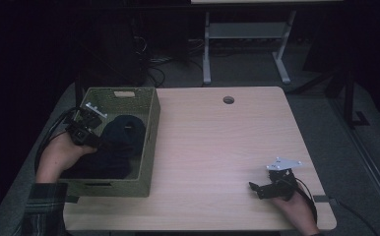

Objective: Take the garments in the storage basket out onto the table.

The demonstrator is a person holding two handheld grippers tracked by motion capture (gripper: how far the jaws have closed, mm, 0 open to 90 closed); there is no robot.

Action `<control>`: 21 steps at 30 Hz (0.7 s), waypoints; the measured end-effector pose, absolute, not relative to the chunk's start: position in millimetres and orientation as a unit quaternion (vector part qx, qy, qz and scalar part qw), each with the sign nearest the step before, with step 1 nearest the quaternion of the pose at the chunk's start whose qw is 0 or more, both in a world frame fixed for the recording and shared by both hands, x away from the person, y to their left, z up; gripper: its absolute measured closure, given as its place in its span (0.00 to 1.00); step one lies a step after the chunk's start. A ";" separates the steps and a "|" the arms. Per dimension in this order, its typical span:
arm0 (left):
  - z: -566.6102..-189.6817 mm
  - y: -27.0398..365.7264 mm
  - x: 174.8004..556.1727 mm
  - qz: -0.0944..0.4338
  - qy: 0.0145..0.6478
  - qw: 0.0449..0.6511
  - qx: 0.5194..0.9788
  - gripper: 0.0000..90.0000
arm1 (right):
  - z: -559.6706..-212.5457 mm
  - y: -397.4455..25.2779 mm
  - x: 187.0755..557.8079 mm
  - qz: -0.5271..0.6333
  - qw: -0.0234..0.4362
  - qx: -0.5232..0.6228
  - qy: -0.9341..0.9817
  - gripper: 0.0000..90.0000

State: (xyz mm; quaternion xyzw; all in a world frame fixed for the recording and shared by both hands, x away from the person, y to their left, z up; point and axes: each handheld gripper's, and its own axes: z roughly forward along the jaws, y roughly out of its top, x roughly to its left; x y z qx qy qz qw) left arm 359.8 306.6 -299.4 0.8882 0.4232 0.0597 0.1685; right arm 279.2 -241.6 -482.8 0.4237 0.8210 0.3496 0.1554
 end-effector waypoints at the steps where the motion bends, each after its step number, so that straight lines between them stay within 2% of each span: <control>1: -299.4 306.6 359.8 0.060 0.423 0.169 0.888 0.86 | -482.8 -241.6 279.2 0.350 0.155 0.424 0.821 0.03; 21: -230.8 311.1 355.5 0.105 0.421 0.185 0.882 0.86 | -482.9 -241.6 279.2 0.350 0.155 0.424 0.821 0.03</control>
